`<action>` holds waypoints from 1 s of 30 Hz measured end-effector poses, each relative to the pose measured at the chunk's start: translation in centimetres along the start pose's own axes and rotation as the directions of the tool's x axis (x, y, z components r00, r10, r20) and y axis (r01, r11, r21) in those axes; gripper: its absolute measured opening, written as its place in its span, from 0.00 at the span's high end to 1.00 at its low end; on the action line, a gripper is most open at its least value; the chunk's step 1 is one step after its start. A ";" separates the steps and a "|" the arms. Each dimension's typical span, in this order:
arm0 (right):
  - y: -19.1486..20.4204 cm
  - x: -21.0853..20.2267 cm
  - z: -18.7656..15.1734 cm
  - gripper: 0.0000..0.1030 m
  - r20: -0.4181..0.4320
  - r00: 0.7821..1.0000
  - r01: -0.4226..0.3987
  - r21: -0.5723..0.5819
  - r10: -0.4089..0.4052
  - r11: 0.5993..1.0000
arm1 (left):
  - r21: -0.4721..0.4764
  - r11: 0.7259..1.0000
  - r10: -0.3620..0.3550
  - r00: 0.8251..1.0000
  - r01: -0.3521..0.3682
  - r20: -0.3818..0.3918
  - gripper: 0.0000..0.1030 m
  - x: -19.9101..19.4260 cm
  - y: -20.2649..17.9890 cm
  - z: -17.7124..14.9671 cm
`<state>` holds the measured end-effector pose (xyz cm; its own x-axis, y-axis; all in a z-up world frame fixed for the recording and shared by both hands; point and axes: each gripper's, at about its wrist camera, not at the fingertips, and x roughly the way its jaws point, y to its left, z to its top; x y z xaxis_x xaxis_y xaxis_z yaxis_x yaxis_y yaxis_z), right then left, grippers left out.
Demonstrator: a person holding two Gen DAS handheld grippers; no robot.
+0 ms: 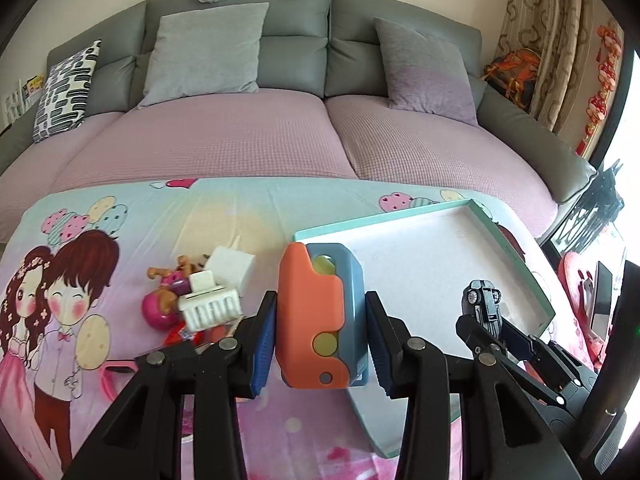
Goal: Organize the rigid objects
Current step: 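Carry the block into the teal tray and release it while the right tool releases the car there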
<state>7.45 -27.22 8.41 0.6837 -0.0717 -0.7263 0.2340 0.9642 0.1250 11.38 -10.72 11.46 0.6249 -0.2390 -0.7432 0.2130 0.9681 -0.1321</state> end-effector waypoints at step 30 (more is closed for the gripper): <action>-4.0 2.8 -0.7 0.65 -0.062 0.996 0.068 0.067 -0.064 0.995 | -0.048 0.999 -0.024 0.996 0.020 -0.085 0.50 6.7 -4.6 -2.0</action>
<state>7.91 -31.13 5.37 0.6229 -0.1176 -0.7735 0.3257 0.9379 0.1197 13.05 -16.58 5.77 0.5534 -0.2549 -0.7930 0.1891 0.9656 -0.1784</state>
